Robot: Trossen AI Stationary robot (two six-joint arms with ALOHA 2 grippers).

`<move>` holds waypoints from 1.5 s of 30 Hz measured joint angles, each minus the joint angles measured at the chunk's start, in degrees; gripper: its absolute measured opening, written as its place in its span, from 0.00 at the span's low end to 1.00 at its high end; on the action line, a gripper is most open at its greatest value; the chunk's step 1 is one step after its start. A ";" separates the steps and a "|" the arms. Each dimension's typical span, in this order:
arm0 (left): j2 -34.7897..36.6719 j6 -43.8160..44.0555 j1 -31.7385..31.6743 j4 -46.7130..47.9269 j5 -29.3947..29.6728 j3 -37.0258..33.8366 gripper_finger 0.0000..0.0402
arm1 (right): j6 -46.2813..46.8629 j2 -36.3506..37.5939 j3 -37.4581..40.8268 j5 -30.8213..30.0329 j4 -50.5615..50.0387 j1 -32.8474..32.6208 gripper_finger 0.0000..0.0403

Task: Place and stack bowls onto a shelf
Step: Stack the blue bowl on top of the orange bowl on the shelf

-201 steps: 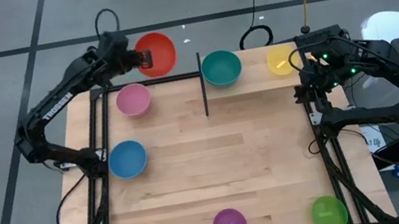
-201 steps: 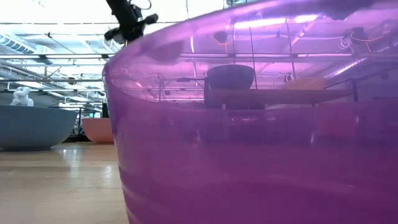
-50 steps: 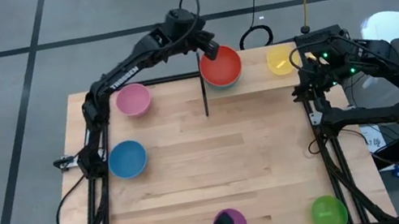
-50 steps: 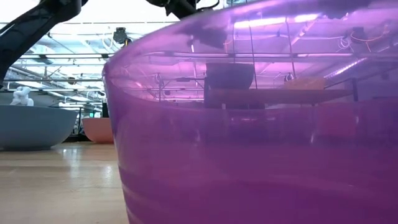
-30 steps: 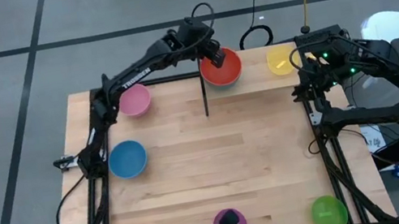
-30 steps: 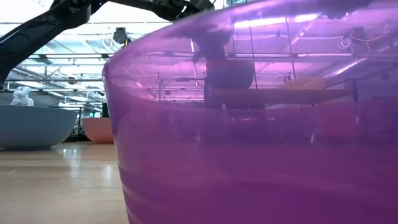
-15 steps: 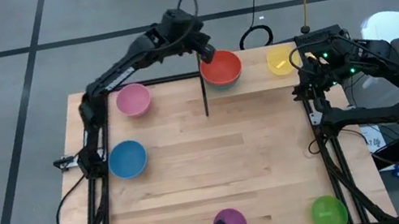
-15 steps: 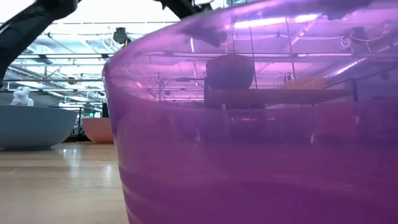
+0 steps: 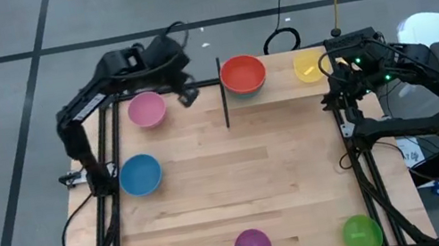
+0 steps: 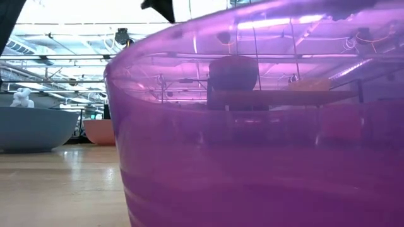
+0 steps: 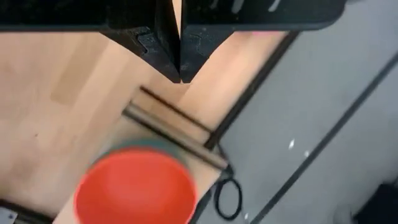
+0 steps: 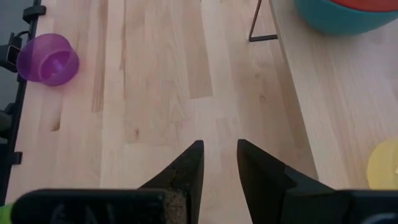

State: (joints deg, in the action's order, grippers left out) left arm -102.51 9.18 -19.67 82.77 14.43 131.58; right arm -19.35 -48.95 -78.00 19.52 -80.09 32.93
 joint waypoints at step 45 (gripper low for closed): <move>4.21 9.80 19.20 7.28 -19.47 -20.73 0.22 | 6.71 -4.42 0.00 -0.20 2.48 -20.22 0.22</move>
State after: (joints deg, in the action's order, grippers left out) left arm -98.30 18.98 -0.48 90.06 -5.03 110.86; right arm -12.64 -53.36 -78.00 19.32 -77.61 12.71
